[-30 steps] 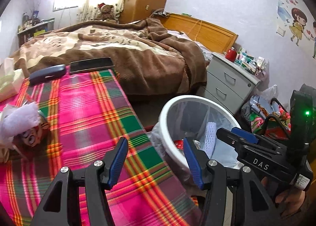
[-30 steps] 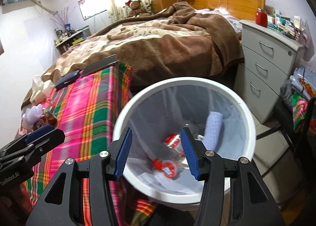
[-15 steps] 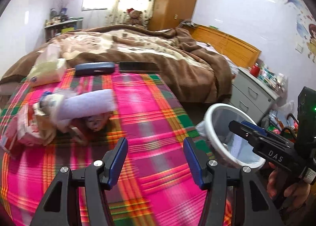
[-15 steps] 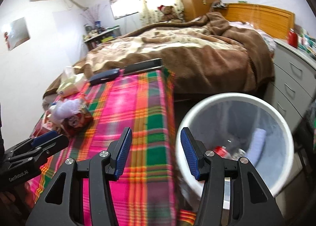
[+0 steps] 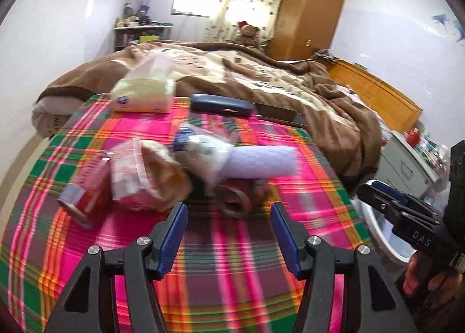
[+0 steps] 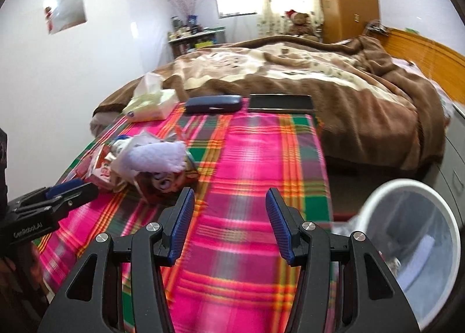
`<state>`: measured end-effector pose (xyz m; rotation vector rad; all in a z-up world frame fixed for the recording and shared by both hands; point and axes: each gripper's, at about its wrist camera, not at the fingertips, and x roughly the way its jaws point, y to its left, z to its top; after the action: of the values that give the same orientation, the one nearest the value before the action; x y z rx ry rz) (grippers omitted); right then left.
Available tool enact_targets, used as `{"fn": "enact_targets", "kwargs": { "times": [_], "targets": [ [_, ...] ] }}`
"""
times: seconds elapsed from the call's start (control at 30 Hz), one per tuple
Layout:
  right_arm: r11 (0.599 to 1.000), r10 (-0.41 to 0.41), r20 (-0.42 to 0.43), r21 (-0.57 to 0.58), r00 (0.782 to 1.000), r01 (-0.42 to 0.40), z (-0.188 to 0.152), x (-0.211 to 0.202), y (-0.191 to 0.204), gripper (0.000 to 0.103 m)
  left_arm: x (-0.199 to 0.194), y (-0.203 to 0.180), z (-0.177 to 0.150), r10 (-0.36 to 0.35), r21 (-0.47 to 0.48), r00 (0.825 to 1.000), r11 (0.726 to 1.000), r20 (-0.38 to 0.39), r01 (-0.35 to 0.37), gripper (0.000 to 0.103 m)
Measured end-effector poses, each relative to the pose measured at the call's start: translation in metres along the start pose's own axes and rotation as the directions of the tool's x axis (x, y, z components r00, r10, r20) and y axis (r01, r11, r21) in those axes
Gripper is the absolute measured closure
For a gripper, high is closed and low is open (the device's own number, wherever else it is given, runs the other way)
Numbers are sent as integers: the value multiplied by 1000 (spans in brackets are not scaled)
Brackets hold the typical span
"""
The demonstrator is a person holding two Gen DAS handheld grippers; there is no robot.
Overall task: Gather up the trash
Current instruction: 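Move both tools back over the remaining trash on the cloth, then grasp the red can with the left tool while the right tool grasps the second foam net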
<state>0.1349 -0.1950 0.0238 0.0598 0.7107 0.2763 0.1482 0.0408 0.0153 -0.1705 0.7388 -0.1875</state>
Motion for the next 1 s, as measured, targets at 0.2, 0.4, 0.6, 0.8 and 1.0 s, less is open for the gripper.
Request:
{"fn": "enact_targets", "kwargs": {
  "times": [0.2,0.4,0.6,0.8,1.0],
  "targets": [
    [996,41,-1,-77,999,-41,16,18,29,50,0,37,4,48,-35,999,998,-4,-48,39],
    [988,84,0,-134,996,-83,35,37,50,50,3,77,11,84,-86,996,993,-14,-85,38],
    [967,151,-38,-200,988,-156,44,54,64,49,11,111,17,136,-112,990,984,-31,-139,31],
    [935,194,-97,-282,976,-214,48,66,79,49,12,128,21,146,-139,989,979,-33,-149,30],
    [911,165,-163,-353,973,-214,45,72,87,48,18,140,24,151,-135,987,978,-45,-156,30]
  ]
}}
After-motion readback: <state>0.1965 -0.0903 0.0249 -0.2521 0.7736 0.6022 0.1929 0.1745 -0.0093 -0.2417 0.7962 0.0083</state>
